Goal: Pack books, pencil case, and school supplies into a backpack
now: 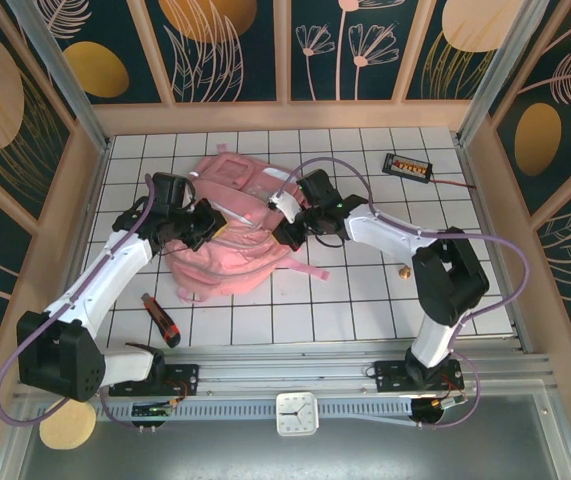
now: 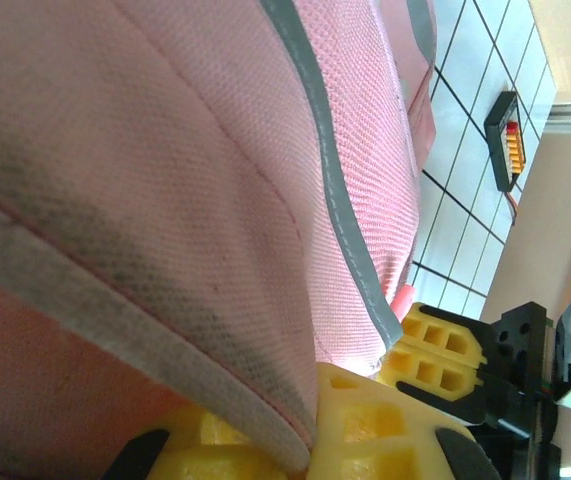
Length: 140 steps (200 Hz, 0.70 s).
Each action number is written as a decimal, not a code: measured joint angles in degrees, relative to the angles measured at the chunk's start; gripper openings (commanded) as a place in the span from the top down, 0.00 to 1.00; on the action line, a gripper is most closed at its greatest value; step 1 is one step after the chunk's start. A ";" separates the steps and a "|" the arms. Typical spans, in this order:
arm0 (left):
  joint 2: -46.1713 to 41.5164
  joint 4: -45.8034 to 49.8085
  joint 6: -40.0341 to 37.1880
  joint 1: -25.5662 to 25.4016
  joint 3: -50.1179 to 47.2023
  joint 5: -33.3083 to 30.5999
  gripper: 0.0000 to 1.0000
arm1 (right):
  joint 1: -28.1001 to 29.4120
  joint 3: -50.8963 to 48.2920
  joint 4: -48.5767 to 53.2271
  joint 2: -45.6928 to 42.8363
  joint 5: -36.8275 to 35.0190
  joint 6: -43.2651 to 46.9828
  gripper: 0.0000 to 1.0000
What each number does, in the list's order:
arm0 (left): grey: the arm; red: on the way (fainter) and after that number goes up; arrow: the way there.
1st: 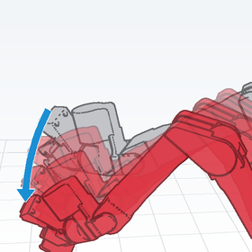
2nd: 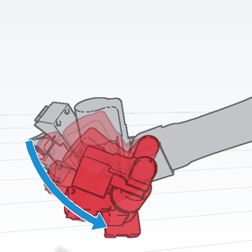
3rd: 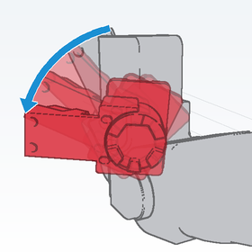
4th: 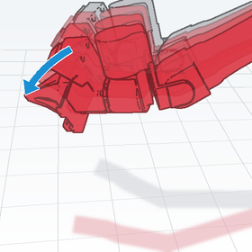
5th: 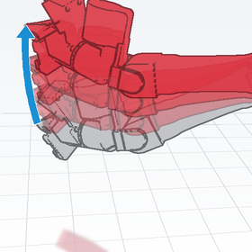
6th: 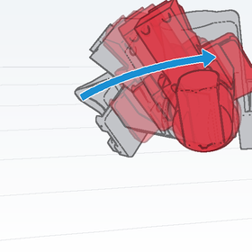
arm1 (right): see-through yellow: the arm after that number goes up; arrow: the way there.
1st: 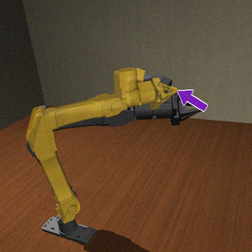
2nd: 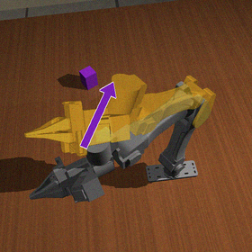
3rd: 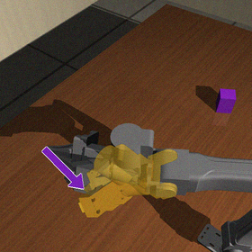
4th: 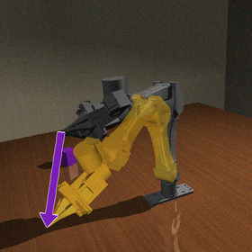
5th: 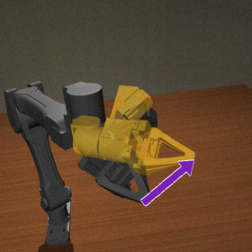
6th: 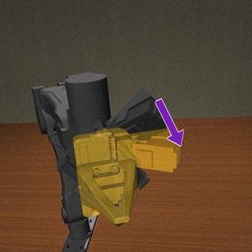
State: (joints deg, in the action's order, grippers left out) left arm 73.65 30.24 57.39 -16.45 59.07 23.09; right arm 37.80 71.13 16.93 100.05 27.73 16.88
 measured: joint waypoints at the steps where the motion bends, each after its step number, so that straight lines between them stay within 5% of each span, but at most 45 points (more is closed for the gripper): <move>1: 0.00 0.00 0.00 0.00 0.00 0.00 1.00 | 0.00 0.00 0.04 -0.04 -0.02 -0.02 1.00; 47: 0.00 -0.59 -0.35 -0.02 0.00 0.57 1.00 | -0.74 1.51 1.73 0.07 0.33 -0.02 1.00; 60: 0.00 -1.29 -0.35 0.04 -0.02 0.63 1.00 | -0.94 3.48 3.10 1.36 0.68 -0.13 0.76; 70: 0.00 -1.55 -0.35 0.04 -0.02 0.63 0.73 | -1.18 4.70 3.80 2.21 0.24 -0.46 0.56; 76: 0.00 -1.46 -0.44 0.17 -0.02 0.72 0.37 | -1.60 4.98 3.72 2.47 -1.29 -0.83 0.46; 78: -0.02 -1.38 -0.42 0.22 -0.04 0.87 0.13 | -1.88 5.01 3.72 2.51 -1.60 -0.94 0.44; 81: -0.07 -1.33 -0.61 0.31 -0.04 1.11 0.03 | -2.29 5.01 3.74 2.51 -2.34 -1.01 0.39; 115: -1.22 -2.14 -1.68 0.37 -0.02 3.08 0.01 | -6.32 3.48 4.63 0.52 -7.65 -2.56 0.14; 120: -1.62 -2.25 -1.68 0.37 -0.02 3.23 0.01 | -6.43 3.02 5.05 -0.48 -8.15 -3.17 0.02; 140: -4.07 -2.82 -2.78 0.37 0.02 3.19 0.01 | -6.75 1.88 6.12 -6.16 -8.61 -5.35 0.01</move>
State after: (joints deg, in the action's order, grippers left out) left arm 69.58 27.42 54.61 -16.08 59.09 26.28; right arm 31.05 73.01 23.05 93.89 19.11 11.53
